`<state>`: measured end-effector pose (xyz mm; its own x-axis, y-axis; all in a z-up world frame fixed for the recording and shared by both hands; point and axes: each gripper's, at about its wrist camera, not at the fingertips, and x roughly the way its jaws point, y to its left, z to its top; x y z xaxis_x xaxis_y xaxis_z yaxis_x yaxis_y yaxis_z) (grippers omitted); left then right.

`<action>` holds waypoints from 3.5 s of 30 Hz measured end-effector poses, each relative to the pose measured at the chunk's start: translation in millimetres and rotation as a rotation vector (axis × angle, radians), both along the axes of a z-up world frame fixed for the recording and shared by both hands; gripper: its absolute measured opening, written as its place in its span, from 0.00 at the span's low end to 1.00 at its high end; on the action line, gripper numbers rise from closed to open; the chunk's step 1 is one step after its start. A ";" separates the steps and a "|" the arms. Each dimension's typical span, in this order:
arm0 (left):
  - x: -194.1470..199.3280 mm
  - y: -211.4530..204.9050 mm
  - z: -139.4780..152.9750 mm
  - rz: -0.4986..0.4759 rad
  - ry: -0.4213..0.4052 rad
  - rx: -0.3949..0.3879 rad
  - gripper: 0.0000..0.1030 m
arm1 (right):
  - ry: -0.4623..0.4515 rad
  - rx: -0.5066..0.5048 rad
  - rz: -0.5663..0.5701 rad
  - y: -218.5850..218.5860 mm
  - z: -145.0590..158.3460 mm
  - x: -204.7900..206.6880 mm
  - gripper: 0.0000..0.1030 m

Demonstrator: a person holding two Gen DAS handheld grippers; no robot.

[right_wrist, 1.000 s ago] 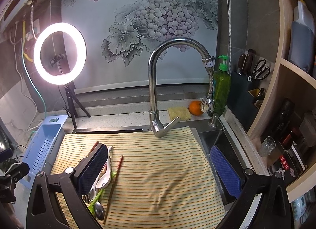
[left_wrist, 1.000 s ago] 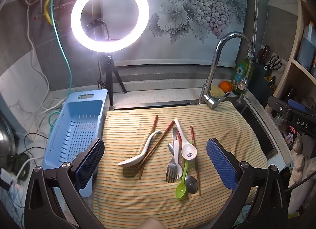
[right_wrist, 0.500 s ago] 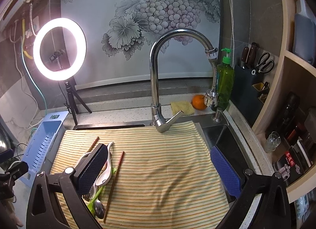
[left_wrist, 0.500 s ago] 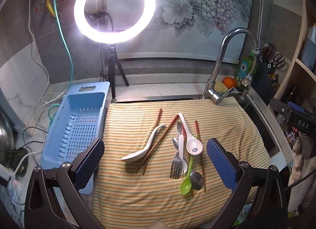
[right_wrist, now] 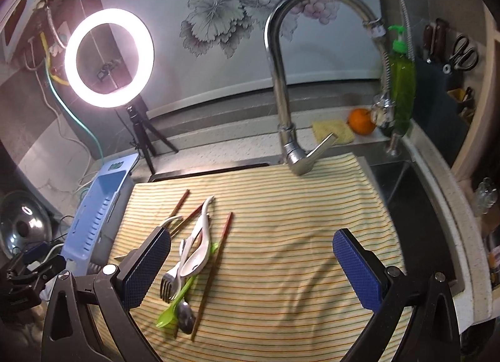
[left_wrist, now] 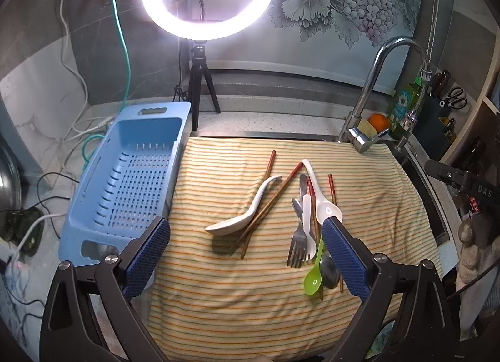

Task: Organize utensils
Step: 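Move the right gripper down to the white spoon's handle, then grasp the white spoon handle with the right gripper and lift it, then carry the white spoon into the blue basket and open the right gripper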

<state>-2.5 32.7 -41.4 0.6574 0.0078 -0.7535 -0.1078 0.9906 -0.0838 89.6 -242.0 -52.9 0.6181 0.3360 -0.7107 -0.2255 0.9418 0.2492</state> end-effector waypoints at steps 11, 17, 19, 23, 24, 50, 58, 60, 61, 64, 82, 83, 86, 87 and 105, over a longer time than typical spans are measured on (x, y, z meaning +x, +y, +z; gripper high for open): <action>-0.2 -19.3 -17.9 0.007 0.035 -0.077 0.86 | 0.170 0.097 0.188 21.6 -31.9 47.7 0.82; 6.5 -36.0 -34.5 0.003 0.063 -0.138 0.80 | 0.241 0.109 0.297 36.7 -46.3 67.2 0.68; 8.7 -40.2 -39.8 0.006 0.073 -0.169 0.79 | 0.267 0.119 0.330 39.8 -50.8 73.3 0.65; 16.8 -51.5 -52.4 -0.007 0.102 -0.231 0.69 | 0.332 0.130 0.378 46.1 -63.9 90.4 0.56; 18.2 -54.0 -54.7 -0.011 0.107 -0.241 0.69 | 0.355 0.141 0.393 48.0 -68.1 95.9 0.54; 78.0 -89.4 -109.1 0.024 0.204 -0.316 0.49 | 0.523 0.083 0.527 111.1 -134.3 171.2 0.31; 89.4 -88.9 -120.4 0.032 0.231 -0.320 0.38 | 0.526 0.057 0.535 118.5 -139.6 174.6 0.19; 92.5 -88.1 -122.6 0.034 0.236 -0.318 0.37 | 0.529 0.057 0.533 118.4 -140.0 175.4 0.16; 93.7 -87.6 -123.7 0.032 0.236 -0.323 0.34 | 0.532 0.058 0.535 118.3 -140.3 175.5 0.14; 98.3 -85.7 -127.2 0.030 0.234 -0.325 0.34 | 0.531 0.054 0.541 118.8 -139.7 173.6 0.11; 100.5 -77.4 -133.6 -0.003 0.192 -0.327 0.32 | 0.541 0.086 0.509 117.0 -137.1 170.5 0.08; 97.1 -77.6 -132.2 -0.005 0.187 -0.330 0.32 | 0.533 0.085 0.512 116.9 -134.3 169.6 0.08; 88.0 -75.4 -127.4 -0.012 0.171 -0.333 0.32 | 0.519 0.092 0.517 114.5 -125.9 167.2 0.08; 85.6 -76.5 -124.9 -0.013 0.165 -0.333 0.32 | 0.517 0.099 0.515 113.8 -123.0 167.0 0.08; 55.2 11.1 -74.8 -0.001 0.055 -0.320 0.11 | 0.427 0.201 0.517 170.7 -52.2 139.2 0.07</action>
<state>52.7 43.7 -116.2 0.6155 -0.2360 -0.7520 -0.1195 0.9152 -0.3850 228.8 -71.3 -105.0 0.0237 0.6624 -0.7488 -0.4757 0.6662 0.5744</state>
